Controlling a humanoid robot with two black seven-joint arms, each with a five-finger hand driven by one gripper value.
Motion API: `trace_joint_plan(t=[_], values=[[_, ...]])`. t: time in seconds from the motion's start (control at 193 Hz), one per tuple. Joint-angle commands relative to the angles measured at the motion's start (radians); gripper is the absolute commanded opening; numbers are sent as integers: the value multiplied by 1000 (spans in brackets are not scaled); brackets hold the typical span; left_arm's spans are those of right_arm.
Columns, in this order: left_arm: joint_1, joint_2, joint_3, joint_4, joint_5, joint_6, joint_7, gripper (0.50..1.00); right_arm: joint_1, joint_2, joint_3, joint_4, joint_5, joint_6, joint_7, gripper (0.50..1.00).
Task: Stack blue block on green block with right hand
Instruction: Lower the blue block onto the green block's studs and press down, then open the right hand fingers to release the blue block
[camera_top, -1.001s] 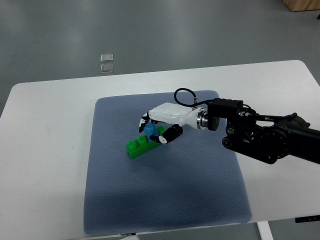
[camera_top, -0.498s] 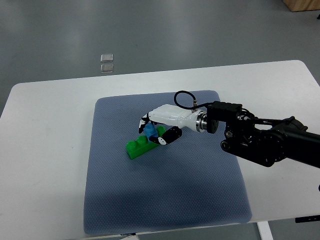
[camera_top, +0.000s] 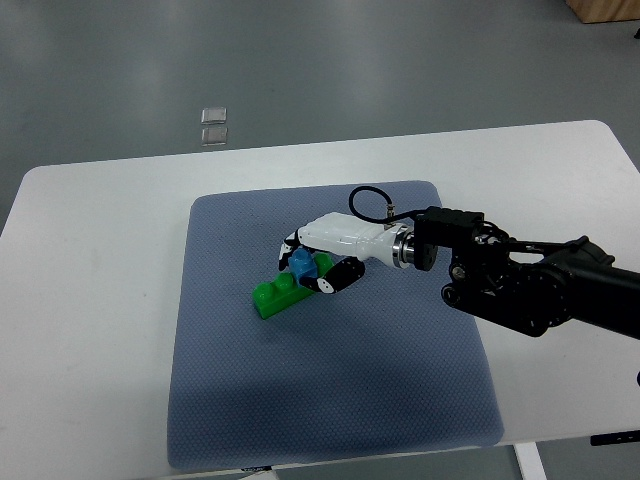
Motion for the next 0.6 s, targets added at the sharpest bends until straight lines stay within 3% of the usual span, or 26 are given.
trace_joint_plan(t=[0.0,0.052,0.057,0.109,0.156,0.197,0.275,0.597], values=[[0,0,0,1,0,0,0,1000,1,0,3,-1,3,3,0,682],[0,0,0,1,0,0,0,1000,1,0,3,-1,3,3,0,682],[0,0,0,1,0,0,0,1000,1,0,4,-1,5,3,0,743],[0,0,0,1,0,0,0,1000,1,0,4,-1,6,4,0,770],[0,0,0,0,0,0,0,1000,1,0,11,-1,11,6,-2,854],[0,0,0,1,0,0,0,1000,1,0,14,-1,14,7,-3,895],[0,0,0,1,0,0,0,1000,3,1,18,1,23,7,-3,921],[0,0,0,0,0,0,0,1000,18,12,67,13,81,29,-11,924]])
